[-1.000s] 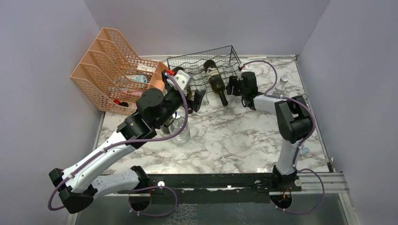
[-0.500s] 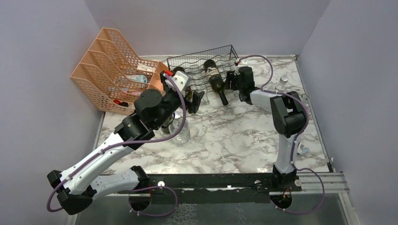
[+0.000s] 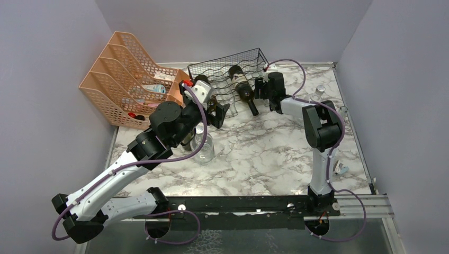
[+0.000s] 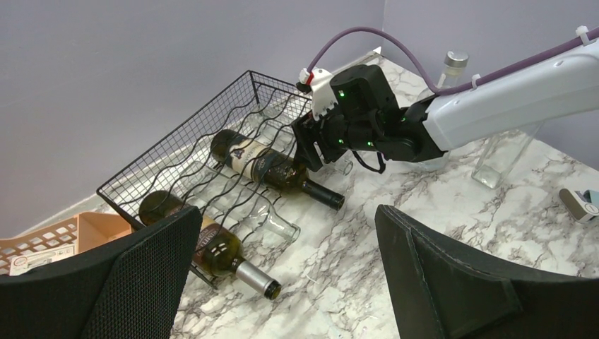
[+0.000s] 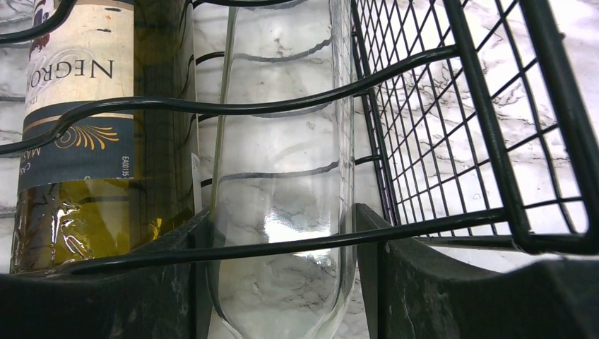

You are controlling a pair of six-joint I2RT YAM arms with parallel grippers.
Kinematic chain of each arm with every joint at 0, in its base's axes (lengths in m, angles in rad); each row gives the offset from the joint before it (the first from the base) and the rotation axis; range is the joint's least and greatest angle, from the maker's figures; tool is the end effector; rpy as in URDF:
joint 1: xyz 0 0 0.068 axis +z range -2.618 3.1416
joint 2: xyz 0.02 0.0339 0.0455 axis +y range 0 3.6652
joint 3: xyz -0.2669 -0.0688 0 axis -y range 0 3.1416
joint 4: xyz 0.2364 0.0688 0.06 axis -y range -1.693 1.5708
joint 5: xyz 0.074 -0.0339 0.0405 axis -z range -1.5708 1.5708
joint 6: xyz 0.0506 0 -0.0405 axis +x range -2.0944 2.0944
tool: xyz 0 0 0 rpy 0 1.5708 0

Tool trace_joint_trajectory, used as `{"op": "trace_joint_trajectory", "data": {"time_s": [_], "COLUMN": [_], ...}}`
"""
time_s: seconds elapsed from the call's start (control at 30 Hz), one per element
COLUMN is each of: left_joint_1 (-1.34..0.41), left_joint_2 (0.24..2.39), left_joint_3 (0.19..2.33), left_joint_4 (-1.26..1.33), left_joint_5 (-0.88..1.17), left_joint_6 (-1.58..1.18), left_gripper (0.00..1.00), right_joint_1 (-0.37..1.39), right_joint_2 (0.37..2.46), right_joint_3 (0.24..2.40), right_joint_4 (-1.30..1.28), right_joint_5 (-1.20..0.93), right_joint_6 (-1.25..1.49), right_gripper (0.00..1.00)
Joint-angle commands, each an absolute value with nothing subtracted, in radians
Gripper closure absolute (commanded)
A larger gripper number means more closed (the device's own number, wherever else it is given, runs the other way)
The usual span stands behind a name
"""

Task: Put the wine bottle on the wine rack

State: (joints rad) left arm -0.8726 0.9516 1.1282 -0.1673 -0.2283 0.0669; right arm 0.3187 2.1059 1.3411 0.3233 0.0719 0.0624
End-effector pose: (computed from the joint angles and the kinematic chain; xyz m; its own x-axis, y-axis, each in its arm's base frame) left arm 0.1441 -0.1539 0.4326 0.0461 0.0463 -0.9979 0.5989 0.7982 0.0647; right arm 0.4577 0.1472 0.1695 -0.4206 -0.0733 -0.9043 -0.2251 0.9740 0.0257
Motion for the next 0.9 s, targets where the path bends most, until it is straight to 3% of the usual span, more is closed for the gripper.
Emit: {"op": "trace_joint_trajectory", "data": {"time_s": [0.0,0.17,0.37,0.7,0.87], "left_joint_1": [-0.875,-0.874,-0.876,-0.876,-0.875], "left_joint_2": [0.931,0.927,0.925,0.906,0.898], "left_joint_3": [1.153,1.149,1.144,1.122,1.107], "left_joint_4": [-0.180,-0.184,-0.183,-0.177,-0.168], "left_joint_5": [-0.213,-0.214,-0.213,-0.214,-0.209], "left_joint_6": [0.054,0.052,0.052,0.049,0.043], "left_gripper": [0.01,0.01,0.01,0.01,0.01], "right_joint_1": [0.327,0.326,0.322,0.320,0.319], "right_joint_2": [2.099,2.069,2.022,1.851,1.810], "right_joint_3": [1.385,1.367,1.351,1.270,1.232], "right_joint_4": [0.386,0.370,0.334,0.144,-0.011], "right_joint_5": [0.057,0.063,0.055,0.048,0.086], "right_joint_6": [0.059,0.037,0.023,0.049,0.060], "right_gripper": [0.37,0.26,0.20,0.19,0.26]}}
